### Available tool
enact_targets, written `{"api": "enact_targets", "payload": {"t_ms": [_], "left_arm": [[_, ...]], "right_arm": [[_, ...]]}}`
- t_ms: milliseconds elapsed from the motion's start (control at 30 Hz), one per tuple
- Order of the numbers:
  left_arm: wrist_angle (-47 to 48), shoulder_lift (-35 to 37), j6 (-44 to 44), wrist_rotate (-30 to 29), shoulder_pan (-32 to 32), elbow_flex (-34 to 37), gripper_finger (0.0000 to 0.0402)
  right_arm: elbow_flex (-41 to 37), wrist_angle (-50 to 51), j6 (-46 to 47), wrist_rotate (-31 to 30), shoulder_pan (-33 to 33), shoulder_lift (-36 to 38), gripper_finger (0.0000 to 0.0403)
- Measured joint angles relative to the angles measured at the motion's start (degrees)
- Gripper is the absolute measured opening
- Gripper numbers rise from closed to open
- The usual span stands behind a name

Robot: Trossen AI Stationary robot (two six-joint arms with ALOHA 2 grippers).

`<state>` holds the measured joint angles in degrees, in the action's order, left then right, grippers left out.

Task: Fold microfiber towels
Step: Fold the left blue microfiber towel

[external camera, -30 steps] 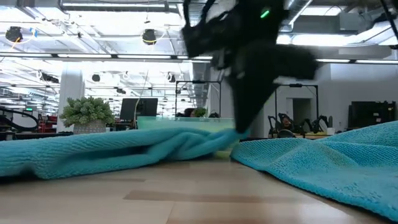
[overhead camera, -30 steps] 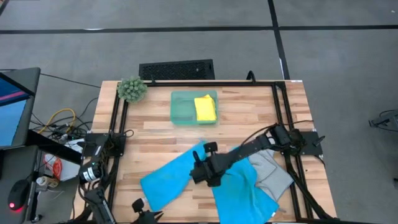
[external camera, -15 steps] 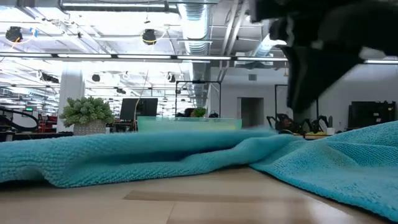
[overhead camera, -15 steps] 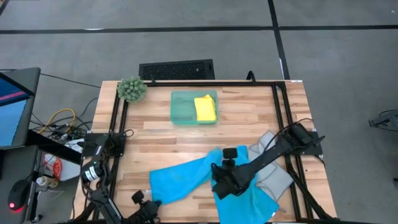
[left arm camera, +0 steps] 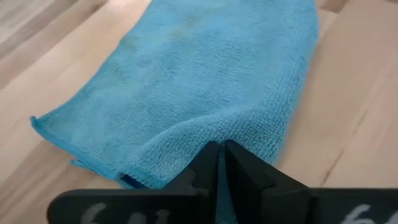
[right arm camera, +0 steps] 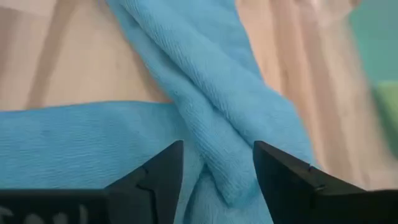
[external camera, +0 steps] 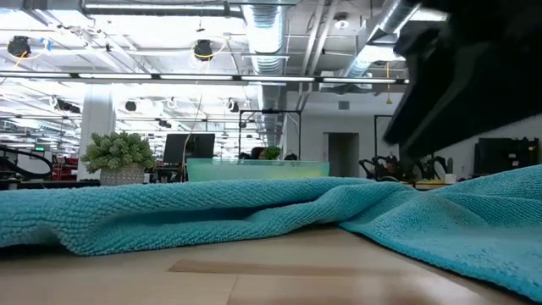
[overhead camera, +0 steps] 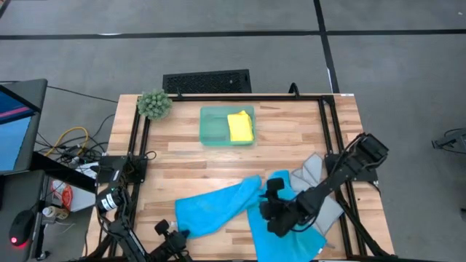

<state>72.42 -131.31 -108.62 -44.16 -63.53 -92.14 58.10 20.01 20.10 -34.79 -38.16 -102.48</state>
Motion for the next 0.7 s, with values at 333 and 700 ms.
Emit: {"api": "enact_targets", "payload": {"t_ms": [333,700], "left_arm": [[2.88,0.02,-0.69,0.87,2.05,0.02,0.0023],[2.49,0.11,2.69,3.66,5.26,2.0,0.0023]], "right_arm": [[-6.07,-8.91,-0.03,4.74,5.17,0.02,0.0166],[-4.7,-8.38,0.23,5.19,-2.34,0.07,0.0008]]}}
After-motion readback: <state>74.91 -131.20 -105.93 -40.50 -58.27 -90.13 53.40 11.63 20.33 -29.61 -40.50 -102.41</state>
